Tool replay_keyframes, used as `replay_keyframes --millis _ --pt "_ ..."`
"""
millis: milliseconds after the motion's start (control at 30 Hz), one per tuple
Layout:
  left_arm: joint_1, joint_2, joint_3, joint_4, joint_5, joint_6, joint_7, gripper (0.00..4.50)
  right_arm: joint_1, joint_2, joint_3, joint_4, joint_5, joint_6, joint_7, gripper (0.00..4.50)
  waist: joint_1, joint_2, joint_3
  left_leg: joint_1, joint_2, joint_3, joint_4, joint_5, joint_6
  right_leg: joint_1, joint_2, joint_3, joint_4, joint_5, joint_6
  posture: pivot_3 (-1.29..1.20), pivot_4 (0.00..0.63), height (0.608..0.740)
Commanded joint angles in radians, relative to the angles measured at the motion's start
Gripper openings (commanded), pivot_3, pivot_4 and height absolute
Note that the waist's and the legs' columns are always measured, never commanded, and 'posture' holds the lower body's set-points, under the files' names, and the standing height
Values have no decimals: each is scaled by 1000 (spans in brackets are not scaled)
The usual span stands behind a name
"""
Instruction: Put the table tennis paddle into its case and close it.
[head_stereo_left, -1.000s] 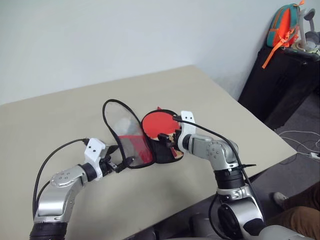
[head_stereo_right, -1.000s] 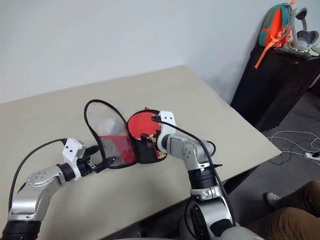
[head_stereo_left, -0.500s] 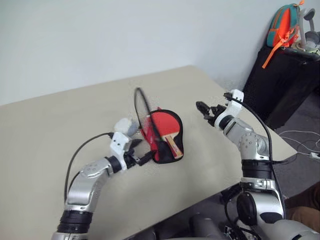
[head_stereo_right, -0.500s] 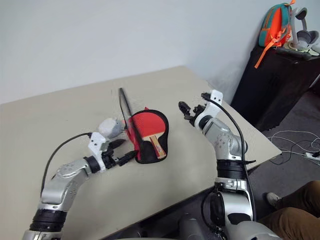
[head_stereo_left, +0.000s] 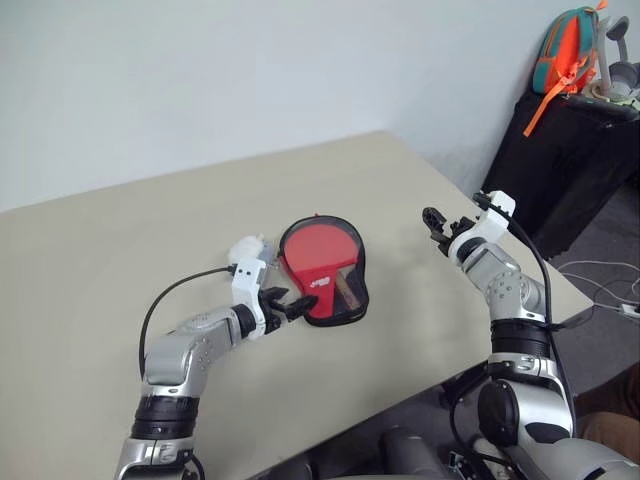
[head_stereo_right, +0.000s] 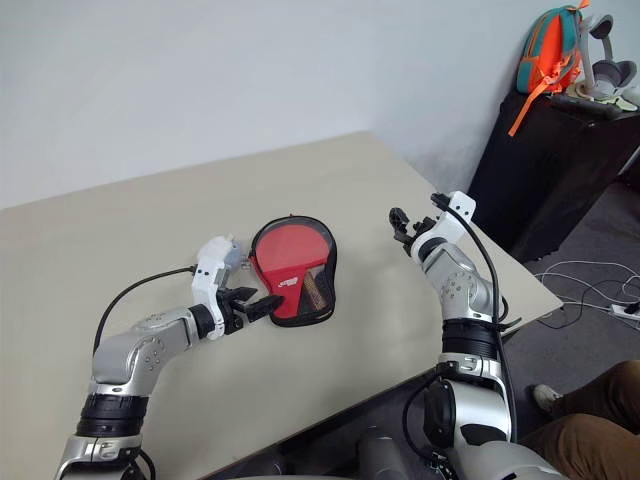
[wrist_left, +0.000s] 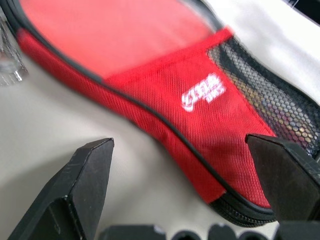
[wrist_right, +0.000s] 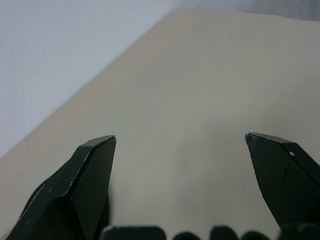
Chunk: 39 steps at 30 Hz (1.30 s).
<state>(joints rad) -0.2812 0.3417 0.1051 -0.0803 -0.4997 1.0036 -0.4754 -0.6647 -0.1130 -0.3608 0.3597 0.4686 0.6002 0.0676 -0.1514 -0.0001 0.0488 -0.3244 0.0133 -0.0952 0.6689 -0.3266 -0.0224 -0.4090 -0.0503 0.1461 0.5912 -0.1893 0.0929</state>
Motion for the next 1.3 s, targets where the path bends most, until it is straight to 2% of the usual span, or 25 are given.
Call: replay_keyframes --millis 33,433,533,667,900,933,1167,1300 --pt "-45 -50 38 23 -53 105 52 4500 -16 5 -3 -13 5 -19 -10 4484 2 1 -1 0 0 0 0 0 0 0 0 0 0 0 0 0 0 740" --pt "-58 -208 186 -25 -186 362 139 4500 -20 4 -21 23 -2 -25 -38 4484 2 3 -2 0 -1 -1 0 0 0 2 -1 0 0 0 0 0 0 740" --pt "-63 -235 222 -23 -197 389 161 3908 -20 6 -19 32 -6 -33 -46 4500 2 4 -2 1 -1 -1 0 0 0 2 -1 0 -1 0 0 0 0 740" --pt "-72 -254 277 -16 -212 402 181 2575 -23 -1 -19 50 -12 -44 -57 4500 1 3 -2 0 -1 -1 0 0 0 2 -1 0 -1 0 0 0 0 740" --pt "-57 -248 270 -19 -229 449 170 174 -21 -10 -22 67 -23 -57 -65 4500 0 3 -2 0 -1 -1 0 0 0 2 -1 0 -1 0 0 0 0 740" --pt "-58 -252 280 -16 -231 464 176 17 -19 -9 -21 68 -25 -59 -66 4500 0 3 -2 0 -1 -1 0 0 0 2 -1 0 -1 0 0 0 0 740" --pt "-8 -226 270 -77 -253 596 175 17 -15 -6 -19 66 -35 -65 -74 4500 -1 4 -2 0 -1 -1 0 0 0 2 -1 0 -1 0 0 0 0 740" --pt "101 -142 200 -227 -384 611 113 17 -8 -12 -19 61 -42 -61 -74 4500 -2 4 -2 1 -1 -1 -1 0 0 1 -1 0 -1 0 0 0 0 740"
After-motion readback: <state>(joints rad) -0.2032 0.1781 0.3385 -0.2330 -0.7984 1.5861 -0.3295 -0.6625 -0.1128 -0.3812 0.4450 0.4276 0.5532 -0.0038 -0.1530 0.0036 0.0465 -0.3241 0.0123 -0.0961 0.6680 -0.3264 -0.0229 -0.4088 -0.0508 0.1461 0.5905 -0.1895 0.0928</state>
